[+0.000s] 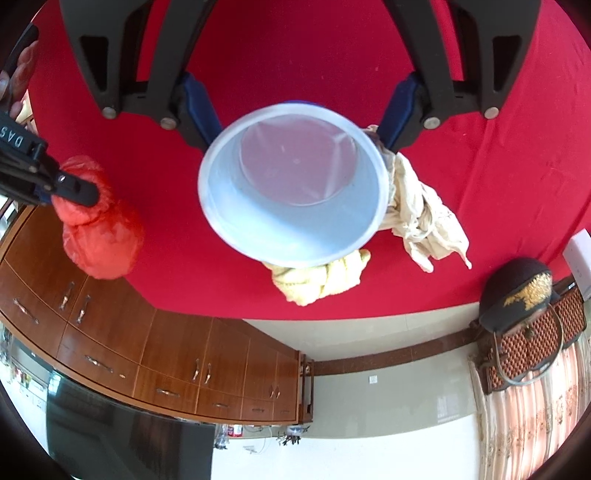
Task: Collect trash
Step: 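Carry the blue cup and red bag over the black bin with both tools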
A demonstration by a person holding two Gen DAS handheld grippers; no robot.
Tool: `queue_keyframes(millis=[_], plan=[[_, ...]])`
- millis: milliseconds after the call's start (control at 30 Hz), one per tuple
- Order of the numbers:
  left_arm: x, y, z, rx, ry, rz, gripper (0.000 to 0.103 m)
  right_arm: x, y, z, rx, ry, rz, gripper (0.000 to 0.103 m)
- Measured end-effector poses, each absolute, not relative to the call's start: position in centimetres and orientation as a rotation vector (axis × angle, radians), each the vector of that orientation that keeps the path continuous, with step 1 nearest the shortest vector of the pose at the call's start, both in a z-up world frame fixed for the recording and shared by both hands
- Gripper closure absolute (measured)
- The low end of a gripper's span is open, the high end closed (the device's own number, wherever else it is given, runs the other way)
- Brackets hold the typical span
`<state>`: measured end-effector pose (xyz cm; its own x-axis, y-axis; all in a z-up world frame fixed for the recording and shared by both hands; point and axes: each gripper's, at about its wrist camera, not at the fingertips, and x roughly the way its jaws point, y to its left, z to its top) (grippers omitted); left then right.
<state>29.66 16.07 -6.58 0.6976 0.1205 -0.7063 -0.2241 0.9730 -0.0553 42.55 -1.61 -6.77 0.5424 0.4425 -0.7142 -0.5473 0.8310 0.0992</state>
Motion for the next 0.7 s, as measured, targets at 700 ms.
queue_keyframes(millis=[700], plan=[[24.0,12.8,-6.2,-0.071,0.818,0.118,0.022,31.2,-12.5,-4.5,-0.152,0.754,0.435,0.075]])
